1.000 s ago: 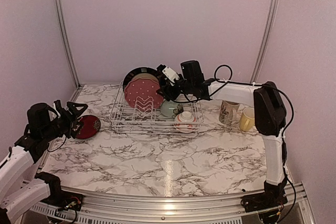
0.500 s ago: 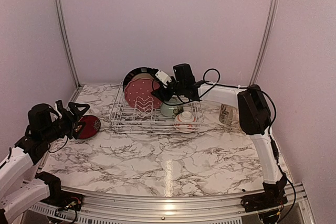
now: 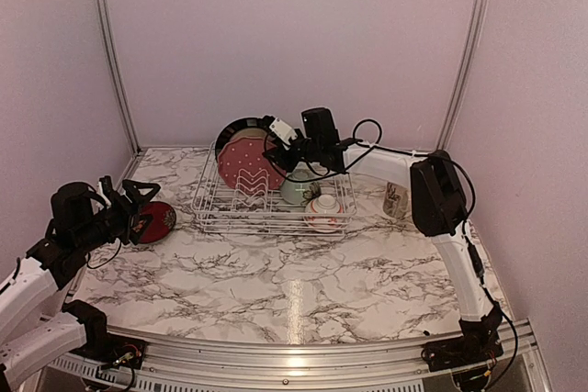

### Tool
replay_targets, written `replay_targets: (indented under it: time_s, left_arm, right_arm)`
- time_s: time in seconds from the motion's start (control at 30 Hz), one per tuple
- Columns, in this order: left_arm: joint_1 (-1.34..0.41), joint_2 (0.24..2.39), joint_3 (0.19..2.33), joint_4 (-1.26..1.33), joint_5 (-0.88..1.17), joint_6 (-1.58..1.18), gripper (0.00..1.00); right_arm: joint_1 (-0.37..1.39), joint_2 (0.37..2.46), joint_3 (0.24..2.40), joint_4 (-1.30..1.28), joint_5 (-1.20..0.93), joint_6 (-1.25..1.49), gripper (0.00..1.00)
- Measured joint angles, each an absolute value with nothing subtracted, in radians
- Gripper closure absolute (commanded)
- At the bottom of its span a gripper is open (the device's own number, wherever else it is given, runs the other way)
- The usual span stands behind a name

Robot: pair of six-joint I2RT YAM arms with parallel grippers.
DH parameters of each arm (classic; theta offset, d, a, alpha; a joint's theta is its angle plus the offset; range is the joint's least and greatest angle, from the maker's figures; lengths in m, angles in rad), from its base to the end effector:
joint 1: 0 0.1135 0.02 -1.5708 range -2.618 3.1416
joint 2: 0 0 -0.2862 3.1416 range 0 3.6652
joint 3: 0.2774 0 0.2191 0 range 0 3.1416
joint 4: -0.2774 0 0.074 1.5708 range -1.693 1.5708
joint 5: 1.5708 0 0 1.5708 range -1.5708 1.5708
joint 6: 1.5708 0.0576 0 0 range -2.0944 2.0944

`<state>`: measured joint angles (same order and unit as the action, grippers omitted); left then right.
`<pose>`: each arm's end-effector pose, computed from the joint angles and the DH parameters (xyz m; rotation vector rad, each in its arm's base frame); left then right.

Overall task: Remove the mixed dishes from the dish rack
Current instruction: Grab the plate from the corner of the board.

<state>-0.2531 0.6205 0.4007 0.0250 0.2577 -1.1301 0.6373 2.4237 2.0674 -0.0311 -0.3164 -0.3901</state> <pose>0.1252 -0.0476 0.2674 -0.6296 1.8240 -1.1974 0.4500 0.3555 0.2359 -1.1440 1.6007 0.4718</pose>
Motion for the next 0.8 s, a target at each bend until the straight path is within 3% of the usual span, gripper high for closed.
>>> replay_targets:
  time_s: [0.5, 0.8]
  left_arm:
    - [-0.270, 0.606, 0.401, 0.023, 0.231, -1.130, 0.01]
    - [-0.279, 0.606, 0.403, 0.023, 0.223, -1.131, 0.01]
  right_arm:
    - [0.614, 2.462, 2.143, -0.075, -0.395, -0.435, 1.00]
    - [0.610, 2.465, 2.160, -0.104, -0.434, -0.461, 1.00]
